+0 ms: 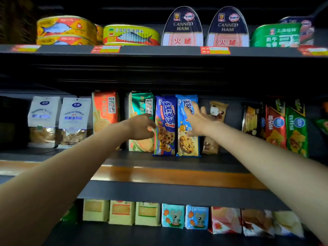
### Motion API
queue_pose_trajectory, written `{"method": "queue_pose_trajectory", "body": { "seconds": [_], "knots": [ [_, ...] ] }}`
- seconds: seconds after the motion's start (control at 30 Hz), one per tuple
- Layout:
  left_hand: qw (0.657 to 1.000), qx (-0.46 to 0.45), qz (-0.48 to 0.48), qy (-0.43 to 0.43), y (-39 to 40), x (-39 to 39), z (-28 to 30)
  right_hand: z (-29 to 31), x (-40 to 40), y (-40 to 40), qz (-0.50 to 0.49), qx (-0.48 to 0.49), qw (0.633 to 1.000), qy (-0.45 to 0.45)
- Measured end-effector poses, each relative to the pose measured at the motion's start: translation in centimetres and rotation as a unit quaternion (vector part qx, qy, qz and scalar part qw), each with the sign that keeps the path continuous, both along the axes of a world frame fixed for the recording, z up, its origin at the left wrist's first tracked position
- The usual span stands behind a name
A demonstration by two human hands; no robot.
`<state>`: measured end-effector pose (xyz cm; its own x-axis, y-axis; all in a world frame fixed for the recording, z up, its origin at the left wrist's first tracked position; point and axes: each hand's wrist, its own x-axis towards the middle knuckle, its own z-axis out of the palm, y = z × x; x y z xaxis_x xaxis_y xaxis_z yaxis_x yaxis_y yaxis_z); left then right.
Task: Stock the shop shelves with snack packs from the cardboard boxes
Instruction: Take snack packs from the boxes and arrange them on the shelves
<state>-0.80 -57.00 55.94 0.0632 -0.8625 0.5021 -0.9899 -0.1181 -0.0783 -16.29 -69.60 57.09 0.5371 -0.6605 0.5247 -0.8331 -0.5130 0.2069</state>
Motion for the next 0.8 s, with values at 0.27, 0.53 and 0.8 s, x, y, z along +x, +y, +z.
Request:
{"method": "queue_pose_trajectory", "body": {
  "seconds": [0.27,0.53,0.8],
  "knots": [
    [0.899,-0.408,-0.071,0.141,17.0,5.2,-8.0,-3.7,5.5,13.8,0.311,-0.021,0.916,-0.252],
    [0.885,-0.324,0.237,0.235,40.9,14.9,-30.1,-22.3,20.3,35.5,0.611,0.044,0.784,0.096],
    [0.729,-0.125,0.540,0.402,57.8,18.1,-44.6,-43.5,34.4,43.5,0.520,0.261,0.704,0.408]
  ]
}}
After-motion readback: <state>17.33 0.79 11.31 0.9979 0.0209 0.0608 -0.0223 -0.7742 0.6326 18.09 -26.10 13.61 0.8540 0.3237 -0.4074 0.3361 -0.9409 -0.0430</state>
